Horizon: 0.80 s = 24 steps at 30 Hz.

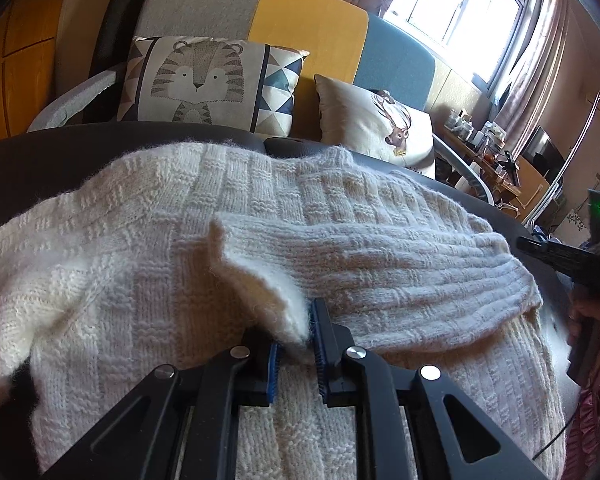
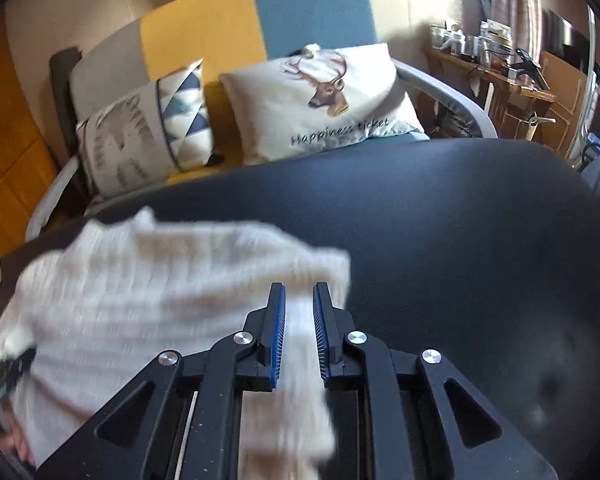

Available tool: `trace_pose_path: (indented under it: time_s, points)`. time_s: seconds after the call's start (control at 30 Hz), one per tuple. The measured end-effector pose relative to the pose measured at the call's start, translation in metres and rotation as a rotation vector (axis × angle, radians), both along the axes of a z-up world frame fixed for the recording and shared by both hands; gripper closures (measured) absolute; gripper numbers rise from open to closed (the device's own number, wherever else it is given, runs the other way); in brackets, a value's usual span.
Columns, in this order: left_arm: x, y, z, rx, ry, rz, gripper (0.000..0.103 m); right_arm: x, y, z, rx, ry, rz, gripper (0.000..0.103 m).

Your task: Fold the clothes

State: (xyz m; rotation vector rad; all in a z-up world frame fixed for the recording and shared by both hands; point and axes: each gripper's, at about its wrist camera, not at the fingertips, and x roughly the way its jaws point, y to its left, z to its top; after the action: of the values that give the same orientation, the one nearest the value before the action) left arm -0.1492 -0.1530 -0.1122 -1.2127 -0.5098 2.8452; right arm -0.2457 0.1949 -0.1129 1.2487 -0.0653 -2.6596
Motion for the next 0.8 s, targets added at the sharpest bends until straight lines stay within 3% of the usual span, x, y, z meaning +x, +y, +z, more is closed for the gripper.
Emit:
trace_pose_path:
  time_s: [0.1, 0.23, 0.3, 0.33, 0.4, 0.47, 0.57, 0.63, 0.8]
  points:
    - [0.0, 0.0, 0.0, -0.003, -0.001, 0.0, 0.088, 0.022, -0.009, -0.004, 0.055, -0.01, 0.068, 0.087]
    - [0.0, 0.001, 0.001, -0.011, -0.002, 0.001, 0.088, 0.035, -0.003, -0.027, 0.151, -0.067, 0.035, 0.087]
    - [-0.001, 0.001, 0.001, -0.013, -0.003, 0.0, 0.088, 0.041, 0.012, -0.042, 0.14, -0.073, 0.009, 0.086]
    - [-0.002, 0.001, 0.001, -0.013, -0.003, 0.0, 0.088, 0.042, 0.022, -0.044, 0.089, -0.07, -0.018, 0.078]
    - [-0.002, 0.001, 0.001, -0.013, -0.004, 0.0, 0.088, 0.039, 0.031, -0.042, 0.028, -0.101, -0.05, 0.077]
    - [-0.002, 0.001, 0.001, -0.014, -0.004, -0.001, 0.088, 0.033, 0.028, -0.034, 0.048, -0.128, -0.049, 0.076]
    - [-0.002, 0.001, 0.001, -0.014, -0.003, -0.001, 0.088, 0.037, 0.016, -0.004, 0.019, -0.004, -0.045, 0.076]
    - [-0.002, 0.001, 0.001, -0.018, -0.004, -0.001, 0.088, 0.033, -0.001, 0.008, 0.053, 0.061, -0.012, 0.076]
    - [-0.001, 0.003, 0.001, -0.037, -0.006, 0.0, 0.088, -0.006, -0.037, -0.011, 0.142, 0.016, 0.069, 0.076]
